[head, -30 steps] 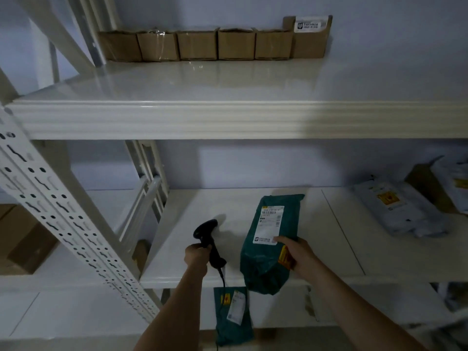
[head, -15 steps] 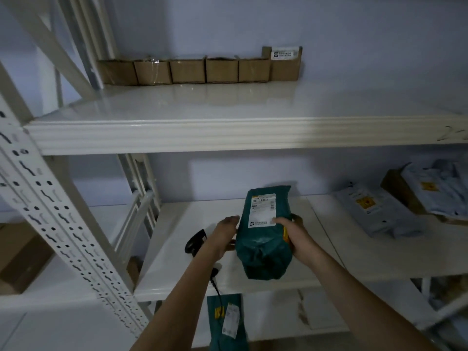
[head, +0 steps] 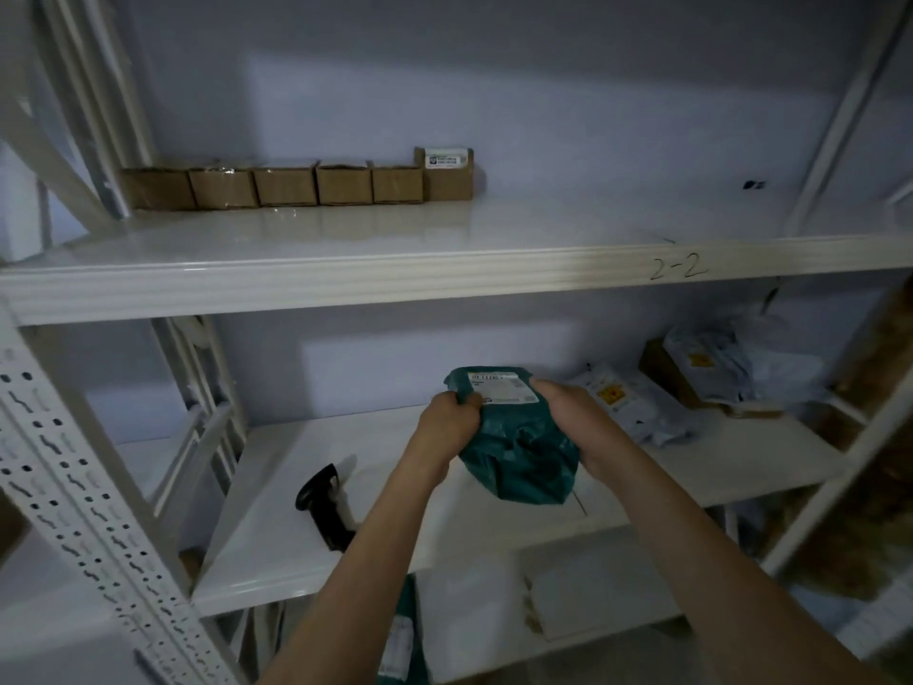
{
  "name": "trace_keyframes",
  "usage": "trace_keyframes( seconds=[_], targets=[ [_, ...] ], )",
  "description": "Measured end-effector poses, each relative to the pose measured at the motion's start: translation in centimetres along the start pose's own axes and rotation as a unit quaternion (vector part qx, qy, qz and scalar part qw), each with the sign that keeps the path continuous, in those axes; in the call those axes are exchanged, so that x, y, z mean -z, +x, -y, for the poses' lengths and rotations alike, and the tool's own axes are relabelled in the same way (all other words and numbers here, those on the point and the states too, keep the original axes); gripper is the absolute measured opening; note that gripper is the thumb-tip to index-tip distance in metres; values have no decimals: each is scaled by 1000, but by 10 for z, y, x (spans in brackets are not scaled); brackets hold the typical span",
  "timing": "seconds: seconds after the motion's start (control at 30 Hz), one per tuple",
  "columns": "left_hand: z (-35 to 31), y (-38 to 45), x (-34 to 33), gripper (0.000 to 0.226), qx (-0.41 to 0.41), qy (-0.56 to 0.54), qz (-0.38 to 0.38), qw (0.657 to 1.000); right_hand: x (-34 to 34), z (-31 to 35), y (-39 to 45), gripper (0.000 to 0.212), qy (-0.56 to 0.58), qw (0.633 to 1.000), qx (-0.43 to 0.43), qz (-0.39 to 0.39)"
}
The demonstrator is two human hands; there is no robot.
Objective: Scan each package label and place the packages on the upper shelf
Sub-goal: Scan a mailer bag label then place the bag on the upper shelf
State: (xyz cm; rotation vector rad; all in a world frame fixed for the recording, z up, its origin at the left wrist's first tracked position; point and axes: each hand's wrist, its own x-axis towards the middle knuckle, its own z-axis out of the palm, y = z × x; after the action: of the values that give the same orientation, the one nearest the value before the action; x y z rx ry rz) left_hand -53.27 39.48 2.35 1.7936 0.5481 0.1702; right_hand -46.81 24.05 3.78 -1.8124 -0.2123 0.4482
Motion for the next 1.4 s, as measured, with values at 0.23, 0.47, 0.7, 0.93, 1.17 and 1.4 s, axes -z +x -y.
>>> trace_keyframes(
  seconds=[0.23, 0.47, 0.7, 0.93, 1.17, 1.4],
  targets=[
    [-84, -65, -43, 50, -14, 93, -24, 995, 76, 39, -40, 44, -38, 999, 23, 3],
    [-163, -144, -101, 40, -52, 10, -43, 998, 173, 84, -99, 33, -56, 990, 126, 37],
    [-217, -180, -117, 37, -136, 54, -121, 982, 226, 118, -139, 37, -47, 973, 223, 40],
    [-251, -154, -123, 31, -193, -16, -132, 972, 233, 146, -116, 24, 19, 958, 284, 34],
    [-265, -83, -109, 18, -225, -74, -145, 961, 220, 172, -41, 25, 26, 958, 283, 26],
    [-283, 16, -64, 40, -170, -30, -128, 977, 194, 217, 62, 34, 1, 961, 272, 47]
  ],
)
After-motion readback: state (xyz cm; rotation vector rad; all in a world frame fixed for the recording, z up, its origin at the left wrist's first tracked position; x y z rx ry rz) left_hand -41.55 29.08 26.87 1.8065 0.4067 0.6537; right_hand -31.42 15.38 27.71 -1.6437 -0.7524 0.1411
